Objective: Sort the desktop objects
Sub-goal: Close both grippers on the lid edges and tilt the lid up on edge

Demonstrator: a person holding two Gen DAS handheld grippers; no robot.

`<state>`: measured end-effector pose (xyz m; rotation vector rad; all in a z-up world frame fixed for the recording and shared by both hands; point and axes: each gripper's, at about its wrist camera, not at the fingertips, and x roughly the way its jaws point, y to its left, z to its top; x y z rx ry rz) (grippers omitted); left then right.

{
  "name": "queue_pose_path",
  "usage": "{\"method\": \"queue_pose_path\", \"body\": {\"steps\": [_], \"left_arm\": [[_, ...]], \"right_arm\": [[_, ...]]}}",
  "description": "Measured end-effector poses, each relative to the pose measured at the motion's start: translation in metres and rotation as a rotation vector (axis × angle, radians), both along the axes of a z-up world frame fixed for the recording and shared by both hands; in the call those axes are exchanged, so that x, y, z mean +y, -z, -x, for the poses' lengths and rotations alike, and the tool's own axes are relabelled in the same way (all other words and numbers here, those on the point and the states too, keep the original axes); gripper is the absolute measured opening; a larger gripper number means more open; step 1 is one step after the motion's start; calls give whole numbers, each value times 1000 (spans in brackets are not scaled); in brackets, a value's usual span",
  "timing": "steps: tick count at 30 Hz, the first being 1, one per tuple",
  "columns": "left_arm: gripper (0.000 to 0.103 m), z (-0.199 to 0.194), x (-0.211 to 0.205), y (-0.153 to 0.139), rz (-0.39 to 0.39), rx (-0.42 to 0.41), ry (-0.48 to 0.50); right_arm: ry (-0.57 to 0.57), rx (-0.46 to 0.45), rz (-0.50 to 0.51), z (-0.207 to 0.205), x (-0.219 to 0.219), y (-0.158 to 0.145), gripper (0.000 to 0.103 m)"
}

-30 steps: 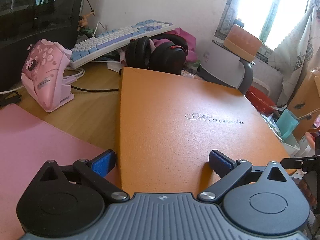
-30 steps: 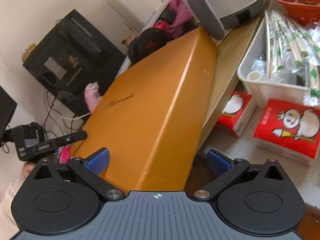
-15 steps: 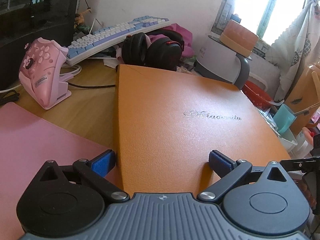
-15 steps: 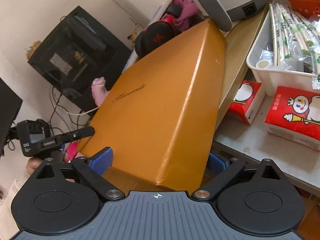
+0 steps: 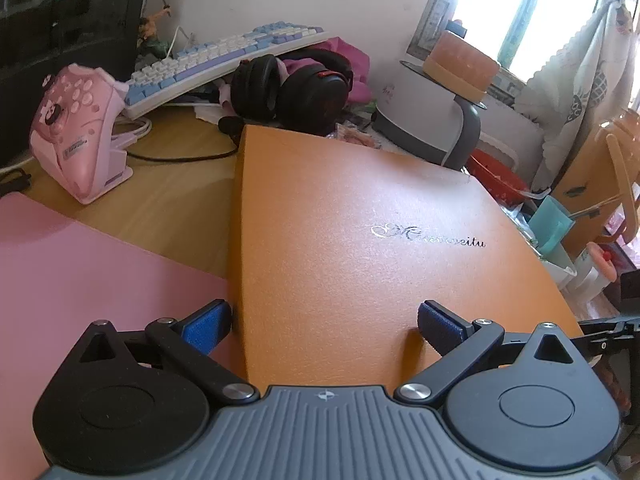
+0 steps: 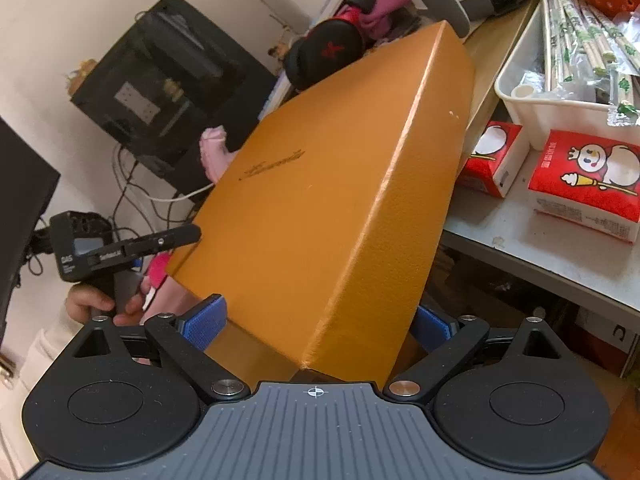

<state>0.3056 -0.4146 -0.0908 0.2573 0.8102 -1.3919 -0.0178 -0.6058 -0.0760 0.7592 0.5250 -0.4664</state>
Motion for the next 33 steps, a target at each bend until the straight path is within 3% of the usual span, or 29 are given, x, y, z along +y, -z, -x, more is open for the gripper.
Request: {"method": "queue_pose_path", "body": {"steps": [4, 12, 14, 25, 27, 33], "left_arm": [[103, -5, -2, 2, 5, 13, -23], [103, -13, -10, 4, 5, 34, -39], [103, -14, -13, 5, 7, 42, -38], [103, -24, -6, 6, 44, 67, -71], [103, -27, -4, 7, 53, 80, -86], [103, -36, 0, 6, 102, 125, -97]], "right_arm": [[-5, 0, 8, -2, 0, -1, 103], [-15, -1, 24, -5, 0, -3, 103], [-17, -1, 28, -6, 0, -4, 98], [-31, -3, 50, -9, 0, -7, 96], [-47, -19, 83, 17, 12, -16, 96], [-100, -51, 199, 19, 20, -20, 96]]}}
